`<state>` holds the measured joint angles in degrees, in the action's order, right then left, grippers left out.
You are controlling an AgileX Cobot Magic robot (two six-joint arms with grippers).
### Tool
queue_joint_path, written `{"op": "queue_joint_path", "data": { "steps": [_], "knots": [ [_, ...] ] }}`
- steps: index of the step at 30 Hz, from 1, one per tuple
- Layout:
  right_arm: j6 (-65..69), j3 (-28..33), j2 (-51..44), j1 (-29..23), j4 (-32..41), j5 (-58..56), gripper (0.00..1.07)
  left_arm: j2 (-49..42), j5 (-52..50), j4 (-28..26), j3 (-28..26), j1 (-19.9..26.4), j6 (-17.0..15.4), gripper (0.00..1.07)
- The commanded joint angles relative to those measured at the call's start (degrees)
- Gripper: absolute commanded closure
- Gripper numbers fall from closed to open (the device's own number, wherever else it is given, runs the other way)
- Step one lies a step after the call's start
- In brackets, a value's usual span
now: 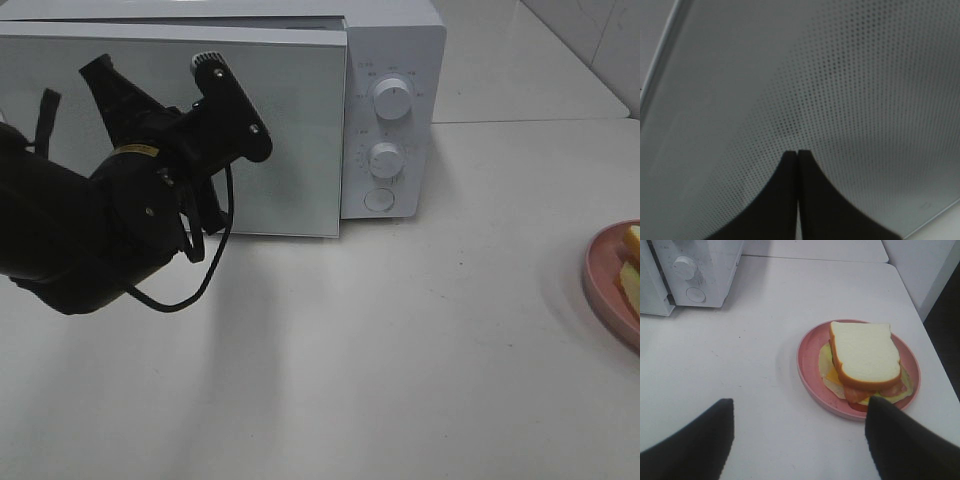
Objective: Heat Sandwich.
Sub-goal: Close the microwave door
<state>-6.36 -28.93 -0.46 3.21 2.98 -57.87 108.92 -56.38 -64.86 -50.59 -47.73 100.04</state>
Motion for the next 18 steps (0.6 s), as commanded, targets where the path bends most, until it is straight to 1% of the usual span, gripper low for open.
{"op": "queue_joint_path", "data": {
  "steps": [1,3,5,6,9,16,18],
  "knots": [
    [0.23,0.17,-1.32,-0.06,0.11,0.63,0.36,1.09,-1.43,-0.11,-1.09,-0.23,6.19,1.07],
    [0.23,0.17,-1.32,-0.06,0.11,0.63,0.36,2.23,-2.06,0.29,-1.72,-0.23,10.71,1.07],
    [0.23,0.17,-1.32,-0.06,0.11,0.63,0.36,4.07,-4.13,0.34,-2.81,-0.23,14.5,1.07],
    [0.23,0.17,-1.32,-0.06,0.11,0.63,0.36,4.07,-4.13,0.34,-2.81,-0.23,14.5,1.07],
    [0.23,0.17,-1.32,-0.06,0.11,0.63,0.36,6.53,-6.88,0.17,-4.93,-0.23,16.04,1.07],
    [0.23,0.17,-1.32,-0.06,0.11,0.63,0.36,9.68,-7.05,0.23,-8.37,-0.23,16.16,1.07],
    [0.23,0.17,-1.32,-0.06,0.17,0.63,0.36,10.54,-7.1,0.46,-9.8,0.06,17.48,1.07]
  ]
}}
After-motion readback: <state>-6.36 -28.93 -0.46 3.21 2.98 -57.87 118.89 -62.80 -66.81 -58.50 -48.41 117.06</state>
